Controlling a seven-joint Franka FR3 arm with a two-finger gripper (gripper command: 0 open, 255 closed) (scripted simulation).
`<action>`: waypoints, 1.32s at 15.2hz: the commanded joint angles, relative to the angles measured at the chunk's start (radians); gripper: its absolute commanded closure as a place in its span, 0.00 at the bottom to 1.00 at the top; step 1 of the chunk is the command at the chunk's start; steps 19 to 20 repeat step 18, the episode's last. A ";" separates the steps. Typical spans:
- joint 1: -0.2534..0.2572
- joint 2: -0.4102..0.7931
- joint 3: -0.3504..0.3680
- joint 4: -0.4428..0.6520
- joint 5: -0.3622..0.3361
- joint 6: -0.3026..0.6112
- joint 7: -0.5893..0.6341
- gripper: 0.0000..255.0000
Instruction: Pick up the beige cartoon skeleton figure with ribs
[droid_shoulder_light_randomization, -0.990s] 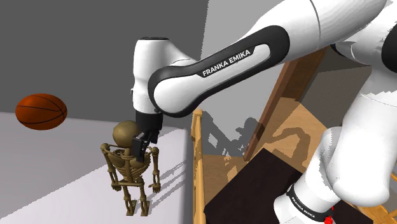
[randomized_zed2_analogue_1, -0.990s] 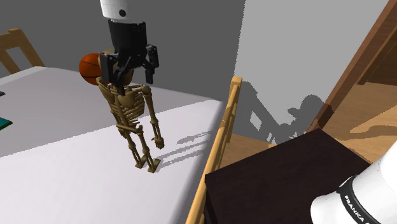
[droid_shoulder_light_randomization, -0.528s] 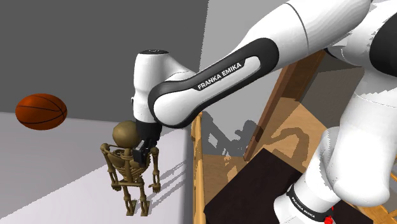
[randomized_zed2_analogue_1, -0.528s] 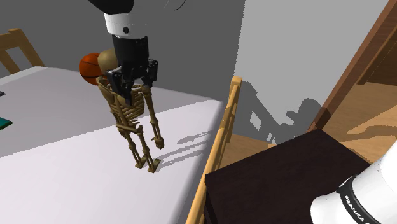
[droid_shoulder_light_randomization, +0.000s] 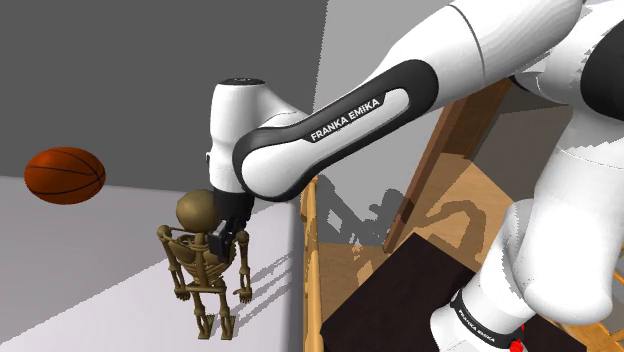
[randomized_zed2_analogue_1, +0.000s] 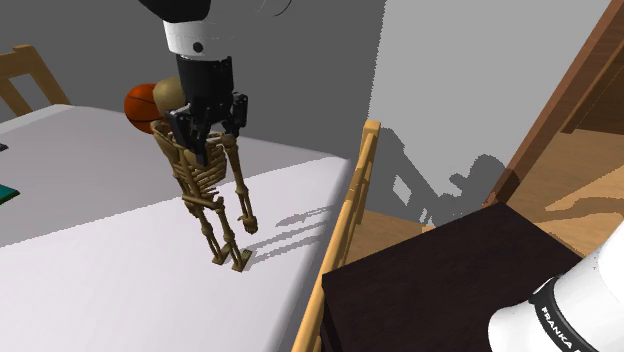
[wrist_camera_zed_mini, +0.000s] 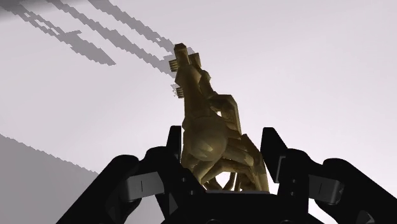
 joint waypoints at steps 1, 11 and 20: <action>0.000 0.000 0.000 -0.002 0.001 -0.002 0.000 1.00; -0.007 -0.069 0.003 0.058 0.021 -0.128 -0.004 1.00; -0.009 -0.097 0.002 0.097 0.028 -0.194 -0.004 1.00</action>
